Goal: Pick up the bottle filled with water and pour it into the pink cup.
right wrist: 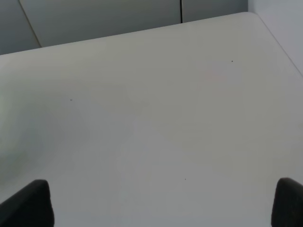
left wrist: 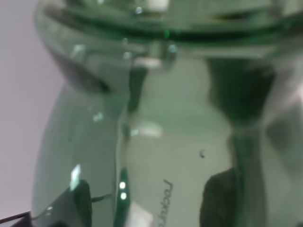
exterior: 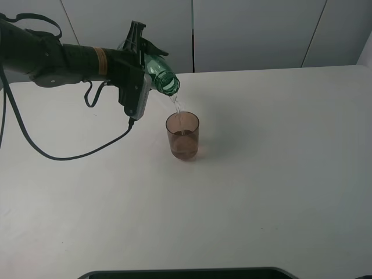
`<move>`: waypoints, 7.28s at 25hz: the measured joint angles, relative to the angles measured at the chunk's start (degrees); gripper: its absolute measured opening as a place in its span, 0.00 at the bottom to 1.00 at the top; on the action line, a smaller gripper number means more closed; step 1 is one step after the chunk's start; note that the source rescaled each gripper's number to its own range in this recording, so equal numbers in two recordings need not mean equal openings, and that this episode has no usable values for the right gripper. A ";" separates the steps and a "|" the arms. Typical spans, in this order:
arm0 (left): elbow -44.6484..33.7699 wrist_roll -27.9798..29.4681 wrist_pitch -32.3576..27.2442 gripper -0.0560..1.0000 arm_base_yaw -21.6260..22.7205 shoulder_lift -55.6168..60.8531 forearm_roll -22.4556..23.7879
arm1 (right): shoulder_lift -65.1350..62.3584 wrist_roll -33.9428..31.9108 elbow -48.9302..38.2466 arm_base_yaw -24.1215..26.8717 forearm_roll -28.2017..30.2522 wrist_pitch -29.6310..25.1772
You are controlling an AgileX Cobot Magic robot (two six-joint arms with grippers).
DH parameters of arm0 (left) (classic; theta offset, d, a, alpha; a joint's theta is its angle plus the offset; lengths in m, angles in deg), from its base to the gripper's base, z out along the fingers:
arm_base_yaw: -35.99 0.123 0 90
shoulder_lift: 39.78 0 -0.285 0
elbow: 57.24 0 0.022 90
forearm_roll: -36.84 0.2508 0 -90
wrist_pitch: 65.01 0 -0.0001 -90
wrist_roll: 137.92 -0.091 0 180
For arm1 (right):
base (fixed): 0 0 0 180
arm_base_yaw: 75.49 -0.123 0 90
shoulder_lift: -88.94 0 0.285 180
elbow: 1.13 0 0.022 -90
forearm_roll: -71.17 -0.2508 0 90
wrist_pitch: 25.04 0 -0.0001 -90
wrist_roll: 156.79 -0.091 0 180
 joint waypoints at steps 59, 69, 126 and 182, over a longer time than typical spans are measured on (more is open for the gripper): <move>-16.33 52.12 18.84 0.05 7.89 12.78 -48.79 | 0.00 0.00 0.00 0.00 0.00 0.00; -22.80 52.12 34.51 0.05 11.86 6.84 -51.85 | 0.00 0.00 0.00 0.00 0.00 0.00; -17.22 49.74 36.03 0.95 11.86 -2.50 -49.15 | 0.00 0.00 0.00 0.00 0.00 0.00; -15.13 43.99 -101.04 0.95 26.08 71.02 -59.81 | 0.00 0.00 0.00 0.00 0.00 0.00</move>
